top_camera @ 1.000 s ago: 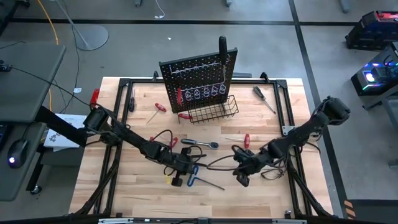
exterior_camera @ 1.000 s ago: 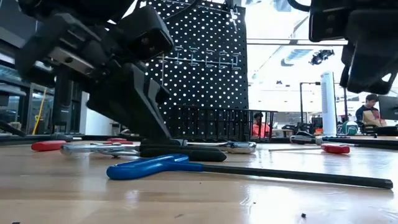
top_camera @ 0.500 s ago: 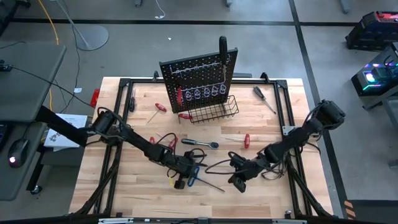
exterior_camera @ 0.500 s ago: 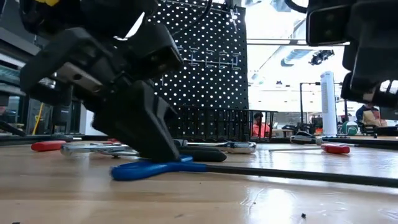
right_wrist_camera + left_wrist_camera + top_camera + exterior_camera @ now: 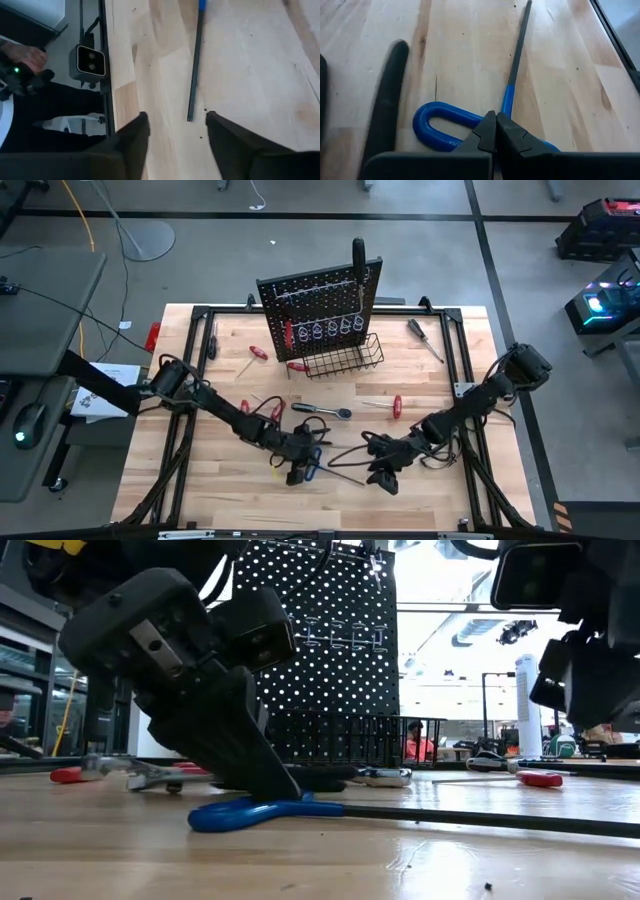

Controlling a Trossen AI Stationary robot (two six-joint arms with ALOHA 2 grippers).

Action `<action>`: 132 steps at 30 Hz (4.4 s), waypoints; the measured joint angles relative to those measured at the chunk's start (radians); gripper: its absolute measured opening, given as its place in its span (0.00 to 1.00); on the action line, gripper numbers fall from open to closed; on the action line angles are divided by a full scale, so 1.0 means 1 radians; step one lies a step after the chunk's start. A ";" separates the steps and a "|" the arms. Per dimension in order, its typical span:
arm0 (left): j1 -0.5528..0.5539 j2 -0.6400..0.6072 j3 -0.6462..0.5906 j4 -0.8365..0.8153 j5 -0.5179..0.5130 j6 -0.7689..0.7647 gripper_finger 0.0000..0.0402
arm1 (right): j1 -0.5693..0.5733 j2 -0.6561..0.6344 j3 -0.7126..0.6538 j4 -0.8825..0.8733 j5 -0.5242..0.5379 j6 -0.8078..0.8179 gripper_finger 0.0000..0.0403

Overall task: Hang tools onto peg board
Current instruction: Hang the blue pick tool on the peg board

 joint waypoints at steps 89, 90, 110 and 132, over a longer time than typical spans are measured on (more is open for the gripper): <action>0.084 -0.300 -0.010 -0.094 -0.034 0.214 0.00 | 0.002 0.405 0.520 -0.694 0.022 -0.208 0.00; 0.084 -0.327 -0.010 -0.109 -0.049 0.214 0.00 | -0.001 0.398 0.519 -0.692 0.015 -0.212 0.00; 0.079 -0.741 -0.007 -0.432 -0.182 0.129 0.00 | -0.048 0.250 0.522 -0.708 0.081 -0.264 0.01; -0.064 -0.308 -0.006 -0.088 -0.015 0.155 0.00 | -0.016 0.235 0.439 -0.568 -0.054 -0.189 0.00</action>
